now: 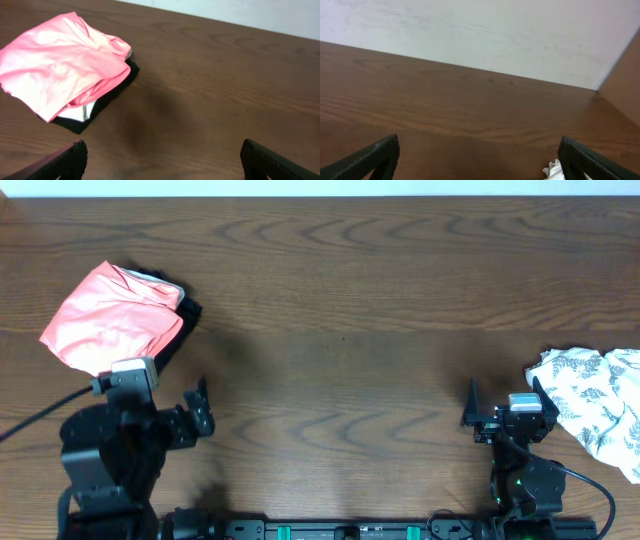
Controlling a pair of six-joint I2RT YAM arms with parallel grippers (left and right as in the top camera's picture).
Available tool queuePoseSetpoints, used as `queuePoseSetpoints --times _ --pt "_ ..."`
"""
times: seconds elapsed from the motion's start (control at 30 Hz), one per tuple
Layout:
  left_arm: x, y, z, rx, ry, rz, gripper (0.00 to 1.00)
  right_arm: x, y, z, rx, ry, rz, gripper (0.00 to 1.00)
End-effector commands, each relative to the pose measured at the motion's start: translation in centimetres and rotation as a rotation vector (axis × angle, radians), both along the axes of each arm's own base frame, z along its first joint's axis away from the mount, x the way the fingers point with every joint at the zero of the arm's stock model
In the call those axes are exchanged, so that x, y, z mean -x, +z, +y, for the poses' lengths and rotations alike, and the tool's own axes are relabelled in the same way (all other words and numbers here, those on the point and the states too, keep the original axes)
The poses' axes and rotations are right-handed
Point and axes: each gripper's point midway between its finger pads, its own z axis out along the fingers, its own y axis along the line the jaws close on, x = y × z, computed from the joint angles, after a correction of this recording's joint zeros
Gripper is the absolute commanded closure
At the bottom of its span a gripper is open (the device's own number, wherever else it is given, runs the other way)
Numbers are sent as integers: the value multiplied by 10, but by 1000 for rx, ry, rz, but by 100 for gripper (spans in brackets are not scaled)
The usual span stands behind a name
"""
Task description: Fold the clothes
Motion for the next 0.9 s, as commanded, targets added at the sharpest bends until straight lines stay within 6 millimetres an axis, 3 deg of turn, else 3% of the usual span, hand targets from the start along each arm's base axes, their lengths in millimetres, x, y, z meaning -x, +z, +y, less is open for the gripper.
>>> queuePoseSetpoints --times 0.0,0.2,0.43,0.67,0.87 --pt "10 -14 -3 -22 -27 -7 2 0 0 -1 8 -4 0 1" --pt "8 -45 -3 -36 -26 -128 2 0 0 -1 8 -4 0 1" --pt "-14 -39 -1 -72 -23 -418 2 0 0 -1 8 -4 0 1" --pt "-23 -26 0 -169 -38 -636 2 0 0 -1 8 -4 0 1" --pt "-29 -37 1 -205 -41 -711 2 0 0 -1 7 -4 0 1"
